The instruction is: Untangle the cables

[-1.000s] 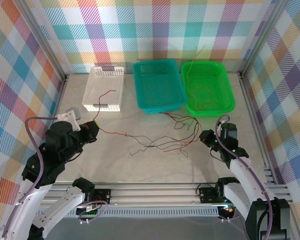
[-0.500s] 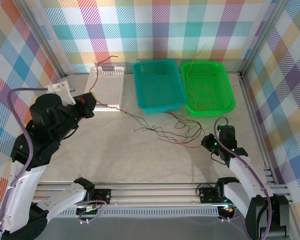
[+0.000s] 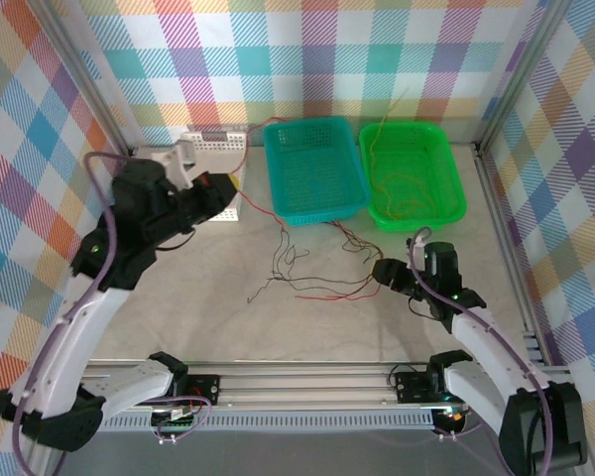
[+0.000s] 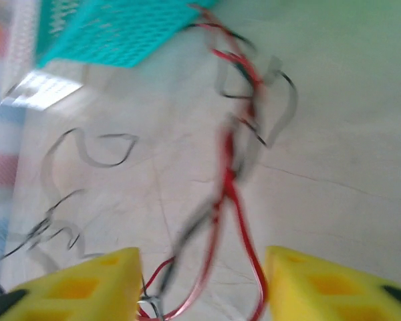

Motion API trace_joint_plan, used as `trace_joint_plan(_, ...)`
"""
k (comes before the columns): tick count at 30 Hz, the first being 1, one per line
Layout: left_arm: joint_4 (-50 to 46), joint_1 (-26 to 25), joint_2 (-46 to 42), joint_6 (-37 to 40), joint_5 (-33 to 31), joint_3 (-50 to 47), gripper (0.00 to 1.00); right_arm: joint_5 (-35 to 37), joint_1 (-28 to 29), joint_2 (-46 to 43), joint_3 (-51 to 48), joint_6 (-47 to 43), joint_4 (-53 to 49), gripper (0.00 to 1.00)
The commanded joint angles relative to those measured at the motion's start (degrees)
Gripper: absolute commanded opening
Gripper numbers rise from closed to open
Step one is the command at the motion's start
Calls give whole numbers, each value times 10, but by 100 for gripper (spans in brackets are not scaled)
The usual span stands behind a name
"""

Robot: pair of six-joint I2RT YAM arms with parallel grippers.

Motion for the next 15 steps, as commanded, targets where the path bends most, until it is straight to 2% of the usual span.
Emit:
trace_joint_plan(1,51,-9,5,-33,41,1,0,-13,53,-22,27,-52,77,60)
trace_joint_plan(6,59,-39,37,-36,33,7,0,-3,134,-1,14,-69,239,70)
trace_joint_plan(12,64,-72,57,-38,17,14,0,20,223,109,57,-116,330,72)
trace_joint_plan(15,65,-80,60,-40,15,20,0,63,254,153,72,-141,347,72)
